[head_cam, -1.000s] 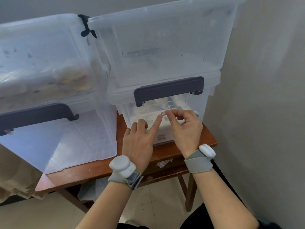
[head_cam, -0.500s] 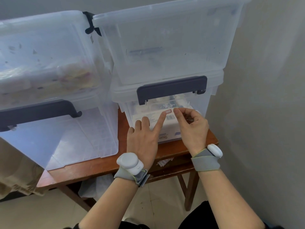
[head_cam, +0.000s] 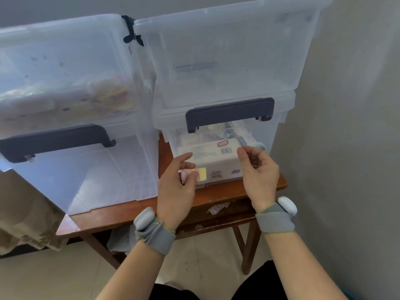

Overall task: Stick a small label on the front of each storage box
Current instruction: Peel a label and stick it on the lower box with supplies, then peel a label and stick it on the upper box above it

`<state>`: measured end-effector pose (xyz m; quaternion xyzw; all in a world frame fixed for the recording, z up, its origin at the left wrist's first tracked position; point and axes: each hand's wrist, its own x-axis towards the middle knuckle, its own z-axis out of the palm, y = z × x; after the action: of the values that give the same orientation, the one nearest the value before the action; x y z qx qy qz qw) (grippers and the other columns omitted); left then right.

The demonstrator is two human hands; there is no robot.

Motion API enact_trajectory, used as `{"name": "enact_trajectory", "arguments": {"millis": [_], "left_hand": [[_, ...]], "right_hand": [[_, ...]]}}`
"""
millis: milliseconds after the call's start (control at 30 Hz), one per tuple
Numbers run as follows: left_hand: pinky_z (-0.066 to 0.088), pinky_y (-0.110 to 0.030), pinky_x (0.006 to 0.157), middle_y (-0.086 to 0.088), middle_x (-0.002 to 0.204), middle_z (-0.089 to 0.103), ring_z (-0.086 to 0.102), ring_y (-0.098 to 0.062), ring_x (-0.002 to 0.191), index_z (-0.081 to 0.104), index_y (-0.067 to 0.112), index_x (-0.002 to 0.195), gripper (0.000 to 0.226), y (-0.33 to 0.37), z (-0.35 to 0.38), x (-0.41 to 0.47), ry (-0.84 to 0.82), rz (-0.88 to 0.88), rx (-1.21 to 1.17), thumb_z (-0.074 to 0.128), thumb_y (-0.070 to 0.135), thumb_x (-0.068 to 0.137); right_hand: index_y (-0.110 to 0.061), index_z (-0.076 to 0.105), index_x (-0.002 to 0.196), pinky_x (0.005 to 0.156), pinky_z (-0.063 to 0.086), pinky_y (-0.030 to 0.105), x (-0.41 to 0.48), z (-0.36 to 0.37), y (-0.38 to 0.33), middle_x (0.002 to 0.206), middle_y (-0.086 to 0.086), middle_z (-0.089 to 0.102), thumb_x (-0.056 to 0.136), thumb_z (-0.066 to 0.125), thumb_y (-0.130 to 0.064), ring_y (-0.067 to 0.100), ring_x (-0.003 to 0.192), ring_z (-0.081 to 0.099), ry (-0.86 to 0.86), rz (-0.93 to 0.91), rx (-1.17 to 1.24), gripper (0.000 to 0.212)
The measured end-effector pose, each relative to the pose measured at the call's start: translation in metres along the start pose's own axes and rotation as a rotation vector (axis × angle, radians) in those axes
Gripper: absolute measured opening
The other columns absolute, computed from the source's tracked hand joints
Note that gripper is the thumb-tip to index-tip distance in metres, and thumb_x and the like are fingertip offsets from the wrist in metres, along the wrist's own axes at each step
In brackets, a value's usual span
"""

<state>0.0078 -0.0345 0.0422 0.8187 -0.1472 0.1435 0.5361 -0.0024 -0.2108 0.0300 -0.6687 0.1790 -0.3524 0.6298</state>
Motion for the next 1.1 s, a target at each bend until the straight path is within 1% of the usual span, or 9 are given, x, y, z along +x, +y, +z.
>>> {"name": "enact_trajectory", "arguments": {"millis": [67,200,400,467,533,600,800,933,1100], "left_hand": [[0.055,-0.019,0.074,0.006,0.101,0.070,0.070,-0.008,0.088,0.061,0.026,0.117,0.034,0.008,-0.014,-0.013,-0.029,-0.150,-0.214,0.070,0.021,0.085],[0.058,-0.034,0.070,-0.007,0.089,0.077,0.071,-0.023,0.077,0.068,0.017,0.103,0.032,0.009,-0.030,-0.050,-0.046,-0.424,-0.527,0.078,0.021,0.073],[0.039,-0.028,0.055,-0.015,0.081,0.071,0.051,-0.026,0.072,0.068,0.007,0.093,0.030,-0.008,-0.038,-0.091,-0.069,-0.634,-0.746,0.080,0.012,0.066],[0.039,-0.027,0.054,-0.012,0.077,0.070,0.052,-0.023,0.068,0.068,0.006,0.092,0.029,-0.011,-0.039,-0.099,-0.088,-0.653,-0.757,0.079,0.012,0.065],[0.041,-0.025,0.052,-0.012,0.075,0.070,0.052,-0.021,0.065,0.070,0.006,0.089,0.030,-0.012,-0.041,-0.104,-0.102,-0.671,-0.780,0.080,0.013,0.062],[0.045,-0.024,0.051,-0.014,0.078,0.071,0.056,-0.020,0.065,0.072,0.007,0.087,0.028,-0.013,-0.043,-0.107,-0.121,-0.702,-0.840,0.079,0.014,0.061],[0.047,-0.023,0.052,-0.015,0.076,0.071,0.061,-0.016,0.062,0.073,0.002,0.088,0.024,-0.010,-0.046,-0.111,-0.133,-0.703,-0.858,0.074,0.009,0.065],[0.047,-0.024,0.054,-0.015,0.076,0.070,0.058,-0.016,0.061,0.074,0.003,0.086,0.026,-0.010,-0.047,-0.113,-0.124,-0.684,-0.831,0.077,0.011,0.062],[0.048,-0.023,0.053,-0.016,0.076,0.071,0.059,-0.016,0.061,0.077,0.006,0.081,0.020,-0.008,-0.047,-0.114,-0.147,-0.702,-0.877,0.076,0.010,0.061]], "right_hand": [[-0.023,0.074,0.098,0.075,0.056,0.017,-0.016,-0.007,-0.002,0.090,-0.008,0.075,0.093,0.065,-0.041,0.006,0.086,0.069,-0.060,0.035,0.030,0.020],[-0.023,0.075,0.091,0.069,0.053,0.019,-0.063,-0.016,-0.004,0.079,-0.002,0.073,0.095,0.060,-0.035,0.003,0.072,0.061,-0.263,0.075,0.094,0.019],[-0.020,0.079,0.099,0.065,0.051,0.018,-0.119,-0.032,-0.006,0.081,-0.007,0.076,0.083,0.064,-0.038,0.001,0.070,0.063,-0.567,0.211,0.120,0.028],[-0.020,0.080,0.095,0.066,0.055,0.028,-0.127,-0.032,-0.004,0.076,-0.008,0.077,0.084,0.068,-0.034,0.013,0.067,0.066,-0.607,0.199,0.049,0.021],[-0.020,0.081,0.089,0.076,0.056,0.053,-0.132,-0.032,0.000,0.082,0.007,0.078,0.088,0.072,-0.024,0.042,0.081,0.067,-0.585,0.176,0.000,0.010],[-0.020,0.080,0.087,0.080,0.054,0.058,-0.133,-0.034,0.003,0.085,0.014,0.078,0.089,0.071,-0.021,0.047,0.087,0.065,-0.575,0.176,-0.029,0.009],[-0.027,0.082,0.085,0.068,0.055,0.033,-0.134,-0.039,-0.004,0.083,0.006,0.079,0.078,0.073,-0.036,0.017,0.071,0.066,-0.619,0.222,0.023,0.014],[-0.019,0.082,0.087,0.058,0.050,0.021,-0.136,-0.040,-0.005,0.080,0.012,0.078,0.073,0.076,-0.036,0.015,0.067,0.060,-0.657,0.238,0.077,0.023],[-0.016,0.081,0.085,0.064,0.052,0.031,-0.136,-0.040,0.001,0.082,0.015,0.077,0.075,0.076,-0.036,0.020,0.070,0.063,-0.654,0.202,0.031,0.023]]}}
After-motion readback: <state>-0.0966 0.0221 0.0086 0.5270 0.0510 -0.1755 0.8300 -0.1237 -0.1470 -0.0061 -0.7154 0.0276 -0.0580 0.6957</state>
